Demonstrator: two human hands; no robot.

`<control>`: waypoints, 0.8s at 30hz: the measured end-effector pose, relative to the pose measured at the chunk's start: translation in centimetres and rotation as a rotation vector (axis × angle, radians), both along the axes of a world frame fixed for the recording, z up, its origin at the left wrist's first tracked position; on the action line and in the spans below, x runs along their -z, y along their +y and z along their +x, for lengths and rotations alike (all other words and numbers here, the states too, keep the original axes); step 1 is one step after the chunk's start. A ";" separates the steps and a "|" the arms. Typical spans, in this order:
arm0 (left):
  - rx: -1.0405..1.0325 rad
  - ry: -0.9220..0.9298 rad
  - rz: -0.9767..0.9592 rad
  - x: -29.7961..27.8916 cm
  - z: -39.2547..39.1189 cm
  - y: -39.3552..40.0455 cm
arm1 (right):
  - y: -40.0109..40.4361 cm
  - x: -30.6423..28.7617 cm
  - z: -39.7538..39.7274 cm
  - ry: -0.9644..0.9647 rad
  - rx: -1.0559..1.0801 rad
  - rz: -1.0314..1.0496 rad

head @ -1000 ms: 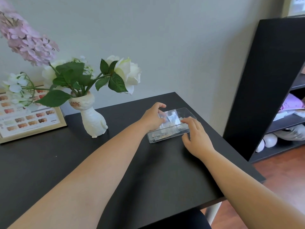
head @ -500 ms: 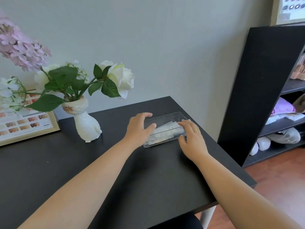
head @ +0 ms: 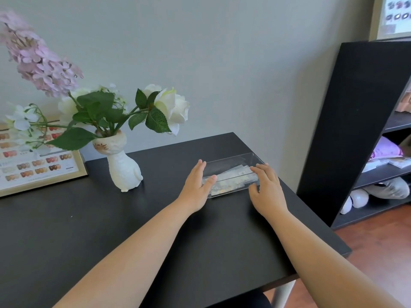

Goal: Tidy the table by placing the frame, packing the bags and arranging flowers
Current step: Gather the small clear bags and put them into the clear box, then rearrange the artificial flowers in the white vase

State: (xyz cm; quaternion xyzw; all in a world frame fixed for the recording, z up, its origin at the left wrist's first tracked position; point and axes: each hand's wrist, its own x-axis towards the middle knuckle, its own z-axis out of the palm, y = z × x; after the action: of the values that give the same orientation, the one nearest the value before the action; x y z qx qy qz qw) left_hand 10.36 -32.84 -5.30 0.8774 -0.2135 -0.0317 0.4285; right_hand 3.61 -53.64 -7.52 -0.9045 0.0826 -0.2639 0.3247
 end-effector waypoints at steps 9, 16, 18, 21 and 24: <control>-0.038 -0.053 -0.090 0.0 -1.6 3.2 | 0.8 0.1 -0.4 -0.189 -0.063 -0.226; -0.208 -0.035 -0.056 1.3 -2.5 13.4 | 7.5 0.2 -0.6 -0.400 -0.521 -0.460; -0.333 -0.004 -0.108 1.1 -2.3 15.9 | 10.1 0.2 -0.3 -0.378 -0.600 -0.442; -0.461 0.001 -0.226 0.1 -1.8 18.8 | 14.1 0.3 1.1 -0.265 -0.631 -0.319; -0.579 0.078 -0.336 -0.3 -1.4 20.8 | 17.6 -0.3 3.2 0.050 -0.580 -0.121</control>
State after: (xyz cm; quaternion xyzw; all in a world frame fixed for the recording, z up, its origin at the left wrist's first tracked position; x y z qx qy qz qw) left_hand 8.92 -12.09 -4.96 0.8167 0.0590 0.0937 0.5664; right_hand 6.76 -36.01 -7.24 -0.9143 -0.1873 -0.1420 0.3298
